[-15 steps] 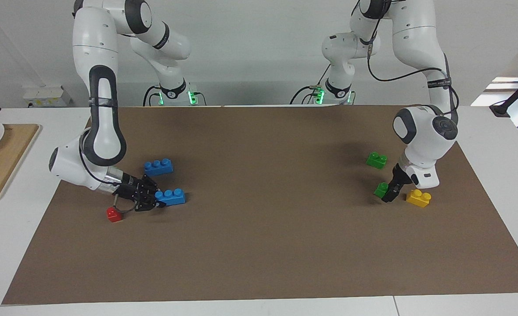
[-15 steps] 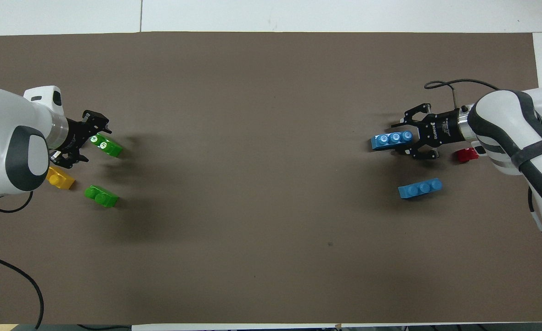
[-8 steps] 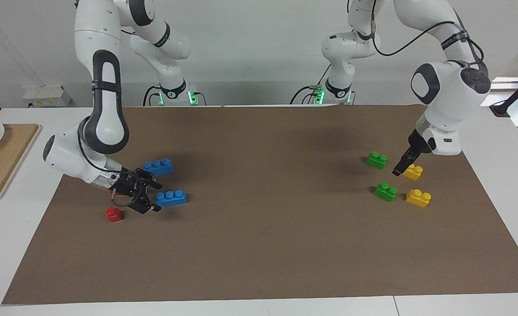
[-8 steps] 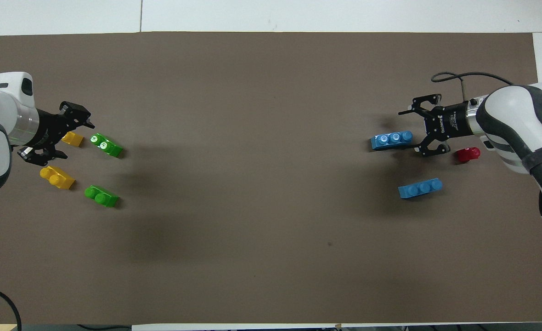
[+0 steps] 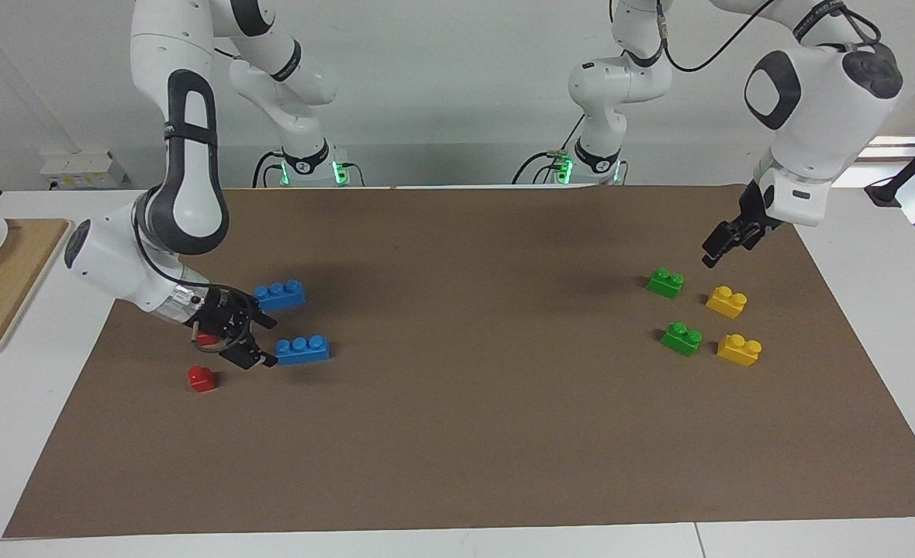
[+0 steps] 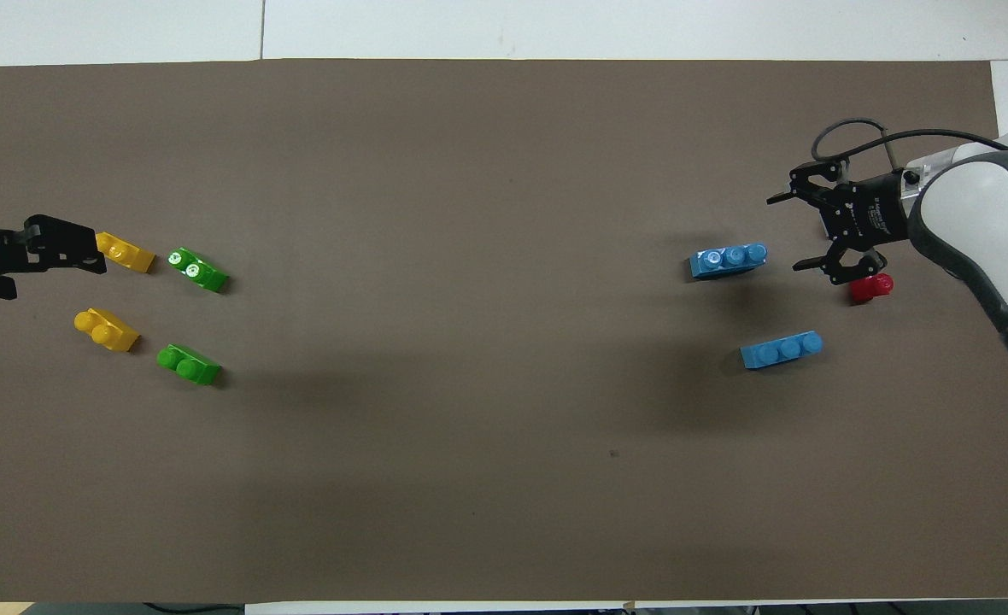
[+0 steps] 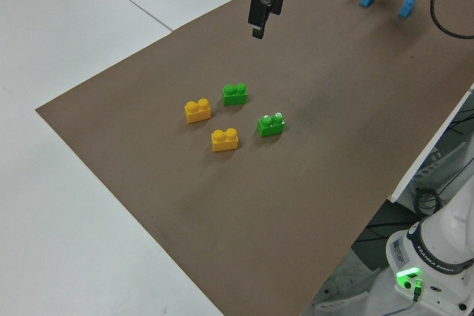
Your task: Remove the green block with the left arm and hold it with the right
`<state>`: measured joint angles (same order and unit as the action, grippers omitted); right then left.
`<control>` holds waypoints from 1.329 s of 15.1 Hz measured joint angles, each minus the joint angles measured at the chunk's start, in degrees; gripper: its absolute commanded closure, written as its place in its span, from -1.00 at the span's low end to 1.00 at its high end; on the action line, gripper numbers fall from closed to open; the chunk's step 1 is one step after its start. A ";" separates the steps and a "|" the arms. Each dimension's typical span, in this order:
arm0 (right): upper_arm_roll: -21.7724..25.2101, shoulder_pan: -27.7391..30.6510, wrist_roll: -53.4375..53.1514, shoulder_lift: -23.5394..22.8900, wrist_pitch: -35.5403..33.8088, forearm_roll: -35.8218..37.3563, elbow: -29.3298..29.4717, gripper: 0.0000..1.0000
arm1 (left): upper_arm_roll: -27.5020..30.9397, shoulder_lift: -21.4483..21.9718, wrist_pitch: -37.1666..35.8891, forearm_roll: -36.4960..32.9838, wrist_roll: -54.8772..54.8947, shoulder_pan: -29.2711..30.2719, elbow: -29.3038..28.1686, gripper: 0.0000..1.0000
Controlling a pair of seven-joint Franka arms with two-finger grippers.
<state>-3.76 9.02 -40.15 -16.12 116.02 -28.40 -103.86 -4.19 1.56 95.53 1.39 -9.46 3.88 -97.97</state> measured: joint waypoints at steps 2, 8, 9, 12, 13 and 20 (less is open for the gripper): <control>-0.04 -0.05 4.65 2.30 -1.68 3.23 0.62 -1.00 | -0.55 -0.01 -1.31 -0.01 1.06 0.00 0.91 -1.00; -0.21 -0.50 16.18 10.32 -11.07 15.22 4.67 -1.00 | -0.79 -0.07 -5.31 -0.32 8.45 0.00 3.28 -1.00; -0.24 -0.93 18.56 12.08 -13.06 17.26 5.38 -1.00 | -0.79 -0.07 -5.34 -0.38 8.81 0.00 3.30 -1.00; -0.30 -2.16 24.22 17.77 -18.54 21.71 6.58 -1.00 | -0.79 -0.13 -5.20 -0.40 9.26 0.00 3.36 -1.00; -0.32 -2.57 26.84 19.49 -20.06 22.67 6.62 -1.00 | -0.79 -0.15 -5.08 -0.41 9.31 0.00 3.44 -1.00; -0.42 -4.01 36.97 23.27 -26.24 25.53 6.64 -1.00 | -0.75 -0.18 -3.79 -0.43 9.44 0.00 3.89 -1.00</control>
<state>-4.18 5.01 -3.18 7.15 89.78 -2.87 -97.22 -4.94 1.37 91.74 0.96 -0.02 3.89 -94.08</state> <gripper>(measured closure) 0.000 0.000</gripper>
